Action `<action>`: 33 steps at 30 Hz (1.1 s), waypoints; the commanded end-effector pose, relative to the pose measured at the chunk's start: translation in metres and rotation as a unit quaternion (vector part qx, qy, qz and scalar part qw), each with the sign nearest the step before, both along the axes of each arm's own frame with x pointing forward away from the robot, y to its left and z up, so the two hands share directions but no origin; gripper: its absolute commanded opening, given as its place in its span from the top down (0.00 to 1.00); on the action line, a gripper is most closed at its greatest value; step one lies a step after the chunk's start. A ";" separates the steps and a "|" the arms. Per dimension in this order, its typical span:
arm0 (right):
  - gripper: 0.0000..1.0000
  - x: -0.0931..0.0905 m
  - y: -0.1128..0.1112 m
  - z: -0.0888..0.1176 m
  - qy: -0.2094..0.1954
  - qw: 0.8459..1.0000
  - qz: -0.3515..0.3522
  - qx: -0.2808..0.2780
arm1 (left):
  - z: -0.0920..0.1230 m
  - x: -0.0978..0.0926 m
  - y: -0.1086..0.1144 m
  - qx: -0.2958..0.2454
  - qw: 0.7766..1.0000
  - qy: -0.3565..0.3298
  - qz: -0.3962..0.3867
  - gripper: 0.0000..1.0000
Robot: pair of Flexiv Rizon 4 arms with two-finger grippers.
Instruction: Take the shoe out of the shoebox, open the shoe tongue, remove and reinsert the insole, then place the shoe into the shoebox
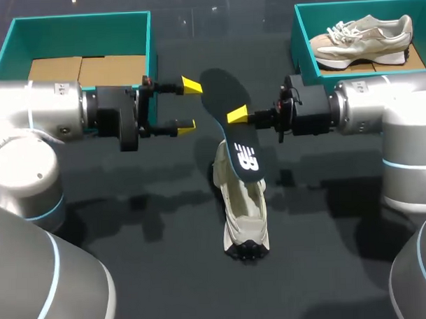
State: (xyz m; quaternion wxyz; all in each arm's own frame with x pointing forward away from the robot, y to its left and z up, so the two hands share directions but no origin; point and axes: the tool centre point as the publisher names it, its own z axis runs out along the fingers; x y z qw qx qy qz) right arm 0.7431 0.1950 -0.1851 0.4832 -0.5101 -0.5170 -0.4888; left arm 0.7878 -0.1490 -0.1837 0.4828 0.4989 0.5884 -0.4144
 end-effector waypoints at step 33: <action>1.00 -0.001 0.020 -0.007 -0.003 1.000 0.009 0.025 | -0.013 -0.002 -0.038 -0.020 1.000 -0.012 0.012 0.75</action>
